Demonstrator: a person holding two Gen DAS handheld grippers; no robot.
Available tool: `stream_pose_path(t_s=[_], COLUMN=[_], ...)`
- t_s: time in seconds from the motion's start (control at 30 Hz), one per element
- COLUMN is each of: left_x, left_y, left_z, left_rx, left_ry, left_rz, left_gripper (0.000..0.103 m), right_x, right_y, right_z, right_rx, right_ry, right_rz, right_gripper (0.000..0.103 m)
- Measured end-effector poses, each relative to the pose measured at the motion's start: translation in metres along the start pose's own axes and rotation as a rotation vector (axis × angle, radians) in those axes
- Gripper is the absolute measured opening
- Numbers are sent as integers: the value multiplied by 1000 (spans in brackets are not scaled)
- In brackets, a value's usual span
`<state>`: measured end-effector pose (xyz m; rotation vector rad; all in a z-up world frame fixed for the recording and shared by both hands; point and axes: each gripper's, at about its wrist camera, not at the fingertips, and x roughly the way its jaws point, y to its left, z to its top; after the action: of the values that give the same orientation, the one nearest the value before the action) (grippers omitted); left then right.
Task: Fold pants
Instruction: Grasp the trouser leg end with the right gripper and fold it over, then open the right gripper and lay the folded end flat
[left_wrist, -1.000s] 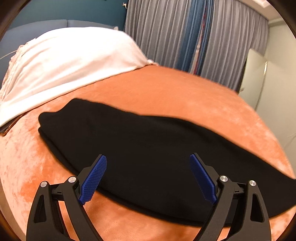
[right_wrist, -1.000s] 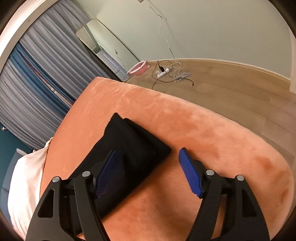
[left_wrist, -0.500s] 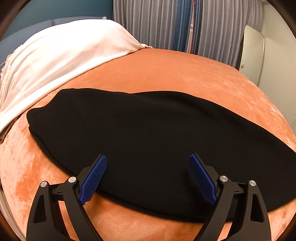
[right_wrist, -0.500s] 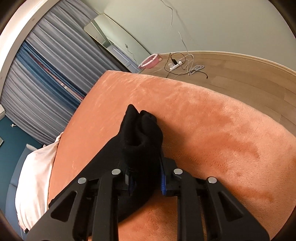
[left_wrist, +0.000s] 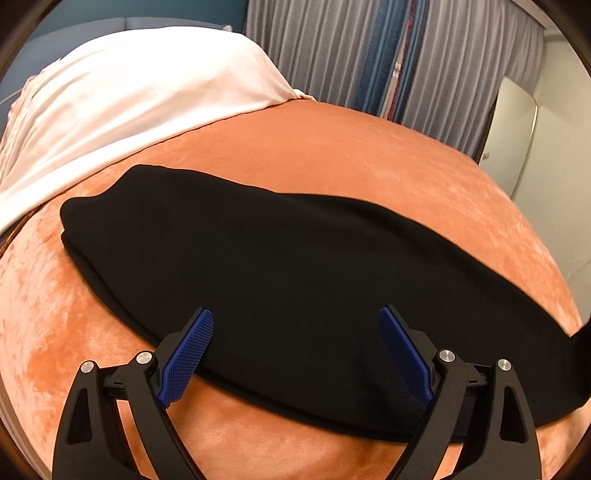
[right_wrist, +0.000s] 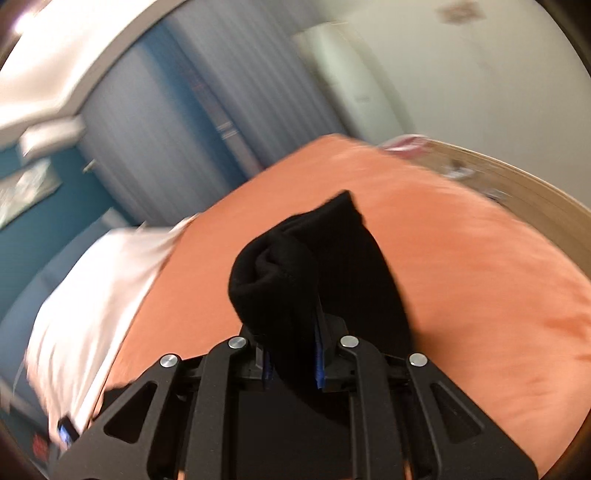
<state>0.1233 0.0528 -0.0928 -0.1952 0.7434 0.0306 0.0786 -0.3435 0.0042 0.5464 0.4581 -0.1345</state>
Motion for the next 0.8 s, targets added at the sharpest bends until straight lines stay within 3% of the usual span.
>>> stream_pose_path(t_s=[0.13,0.33,0.67,0.8], left_x=[-1,2,0,-1], left_y=[17,29,36,24], left_z=[7,13,17,18], left_rx=[-59,-100,-121,-58], left_ry=[-1,20,33,20], left_rz=[-22,-29,-78,-64], left_gripper=[89,89,89,89], right_x=[48,106,151,154], right_y=[88,156,167,178], right_z=[-31,-91,-164,-184], right_rx=[-140,-250,-390,-511], right_ry=[106,252,414,433], right_rz=[105,161,85,51], right_gripper=[15,15,15,18])
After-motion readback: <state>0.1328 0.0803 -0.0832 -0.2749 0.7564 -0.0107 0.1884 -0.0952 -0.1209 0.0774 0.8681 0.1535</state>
